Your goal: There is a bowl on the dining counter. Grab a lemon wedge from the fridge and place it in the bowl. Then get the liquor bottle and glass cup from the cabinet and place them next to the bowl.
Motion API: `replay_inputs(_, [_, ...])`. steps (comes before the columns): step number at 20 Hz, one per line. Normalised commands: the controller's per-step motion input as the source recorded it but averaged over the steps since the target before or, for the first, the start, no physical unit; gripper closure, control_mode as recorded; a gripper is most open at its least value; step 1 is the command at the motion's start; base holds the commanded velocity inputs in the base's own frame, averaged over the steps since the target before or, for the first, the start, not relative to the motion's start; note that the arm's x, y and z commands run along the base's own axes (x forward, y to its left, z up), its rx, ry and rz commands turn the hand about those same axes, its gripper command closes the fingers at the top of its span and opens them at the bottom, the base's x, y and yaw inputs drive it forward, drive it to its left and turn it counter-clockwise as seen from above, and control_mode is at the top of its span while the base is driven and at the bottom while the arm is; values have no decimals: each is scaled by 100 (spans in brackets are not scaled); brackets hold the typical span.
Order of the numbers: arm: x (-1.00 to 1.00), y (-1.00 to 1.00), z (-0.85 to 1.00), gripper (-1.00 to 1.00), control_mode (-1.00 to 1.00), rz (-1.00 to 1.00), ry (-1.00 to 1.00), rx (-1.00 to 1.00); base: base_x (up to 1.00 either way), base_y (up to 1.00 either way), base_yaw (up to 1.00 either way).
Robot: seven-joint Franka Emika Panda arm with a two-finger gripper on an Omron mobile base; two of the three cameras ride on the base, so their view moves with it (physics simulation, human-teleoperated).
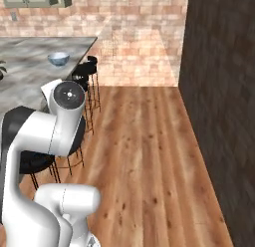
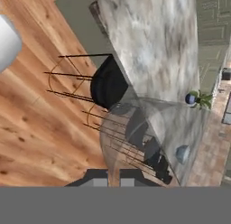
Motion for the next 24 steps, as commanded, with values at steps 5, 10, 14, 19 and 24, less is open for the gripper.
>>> replay_inputs(5, [0, 0, 0, 100, 100, 0, 0, 0, 100, -62, 31])
replay_inputs(10, [0, 0, 0, 100, 100, 0, 0, 0, 100, -54, 26])
replay_inputs(14, [0, 0, 0, 100, 100, 0, 0, 0, 100, -54, 26])
replay_inputs(19, [0, 0, 0, 100, 100, 0, 0, 0, 100, -25, 30])
replay_inputs(24, [0, 0, 0, 100, 100, 0, 0, 0, 100, 18, 33])
